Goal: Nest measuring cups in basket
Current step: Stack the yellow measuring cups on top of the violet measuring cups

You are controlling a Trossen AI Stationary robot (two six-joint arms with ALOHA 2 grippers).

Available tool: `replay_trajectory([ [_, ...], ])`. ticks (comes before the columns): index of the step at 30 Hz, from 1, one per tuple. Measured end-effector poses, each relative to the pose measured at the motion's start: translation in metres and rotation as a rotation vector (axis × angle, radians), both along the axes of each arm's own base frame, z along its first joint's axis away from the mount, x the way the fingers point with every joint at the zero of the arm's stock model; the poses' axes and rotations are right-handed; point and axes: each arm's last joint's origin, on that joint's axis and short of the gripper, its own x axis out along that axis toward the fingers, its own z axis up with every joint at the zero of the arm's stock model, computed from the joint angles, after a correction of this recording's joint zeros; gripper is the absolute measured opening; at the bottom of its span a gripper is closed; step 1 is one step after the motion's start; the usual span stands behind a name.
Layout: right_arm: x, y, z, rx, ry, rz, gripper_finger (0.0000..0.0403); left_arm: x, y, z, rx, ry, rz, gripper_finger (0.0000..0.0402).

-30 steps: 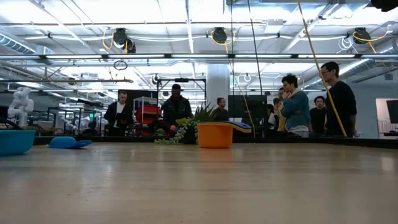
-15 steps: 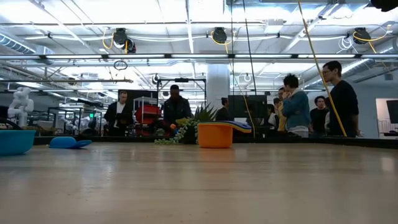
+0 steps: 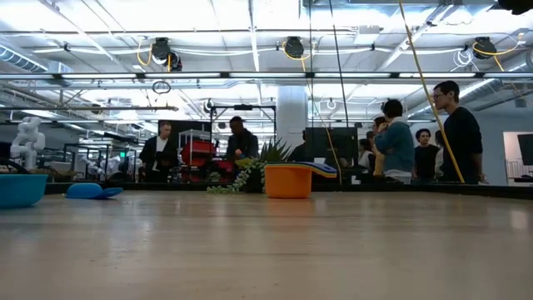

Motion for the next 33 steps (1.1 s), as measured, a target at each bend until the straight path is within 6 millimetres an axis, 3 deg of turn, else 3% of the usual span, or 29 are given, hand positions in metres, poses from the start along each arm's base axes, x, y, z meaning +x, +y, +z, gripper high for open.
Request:
replay_trajectory([
  [7,0.003,0.0,-0.006,0.05,0.066,-0.019,0.006,-0.005,-0.002,0.0,0.071,0.079,0.045,0.0004],
  [15,0.001,-0.004,-0.017,0.144,0.22,-0.1,0.0131,-0.026,0.003,0.008,0.056,0.231,0.059,0.0002],
  [20,0.002,-0.003,-0.026,0.167,0.308,-0.165,0.0158,-0.029,0.005,0.005,0.049,0.28,0.075,0.0001],
  [27,0.011,0.001,-0.037,0.141,0.352,-0.21,0.0173,-0.027,0.011,0.001,0.059,0.325,0.091,0.0001],
  [33,0.018,0.003,-0.043,0.098,0.36,-0.222,0.0153,-0.027,0.011,0.001,0.057,0.317,0.079,0.0],
])
